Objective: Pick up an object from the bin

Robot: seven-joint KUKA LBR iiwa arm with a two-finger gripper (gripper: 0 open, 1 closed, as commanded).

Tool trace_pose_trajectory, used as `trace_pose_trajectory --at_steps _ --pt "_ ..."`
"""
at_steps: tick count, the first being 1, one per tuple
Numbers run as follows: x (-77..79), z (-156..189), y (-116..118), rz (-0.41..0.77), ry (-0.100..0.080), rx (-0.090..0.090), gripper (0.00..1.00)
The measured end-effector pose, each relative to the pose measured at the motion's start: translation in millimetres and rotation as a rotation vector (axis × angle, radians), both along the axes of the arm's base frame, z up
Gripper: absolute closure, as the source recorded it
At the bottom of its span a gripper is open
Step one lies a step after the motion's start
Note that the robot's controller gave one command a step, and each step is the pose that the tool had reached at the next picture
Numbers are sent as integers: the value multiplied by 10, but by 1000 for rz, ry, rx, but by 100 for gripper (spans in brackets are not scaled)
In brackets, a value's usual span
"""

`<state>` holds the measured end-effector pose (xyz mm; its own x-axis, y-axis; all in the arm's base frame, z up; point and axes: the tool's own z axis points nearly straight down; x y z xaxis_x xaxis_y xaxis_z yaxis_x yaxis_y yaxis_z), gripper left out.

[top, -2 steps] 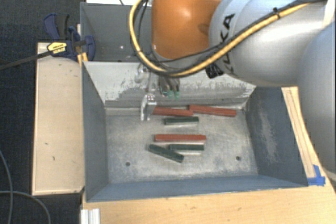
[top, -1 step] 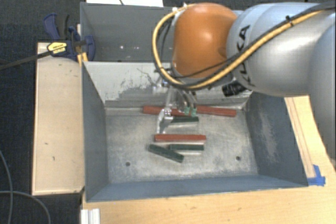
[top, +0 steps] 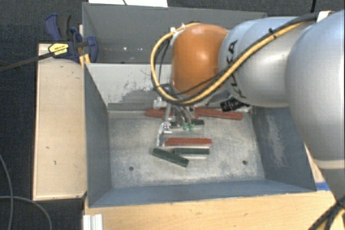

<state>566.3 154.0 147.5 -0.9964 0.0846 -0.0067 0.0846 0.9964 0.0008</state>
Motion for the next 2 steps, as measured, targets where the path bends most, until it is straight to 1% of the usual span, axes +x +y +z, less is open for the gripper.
trace_pose_trajectory --at_steps 1,2 --pt "-135 -723 -605 86 -8 1 100" --pt "-135 -723 -605 85 -8 1 100"
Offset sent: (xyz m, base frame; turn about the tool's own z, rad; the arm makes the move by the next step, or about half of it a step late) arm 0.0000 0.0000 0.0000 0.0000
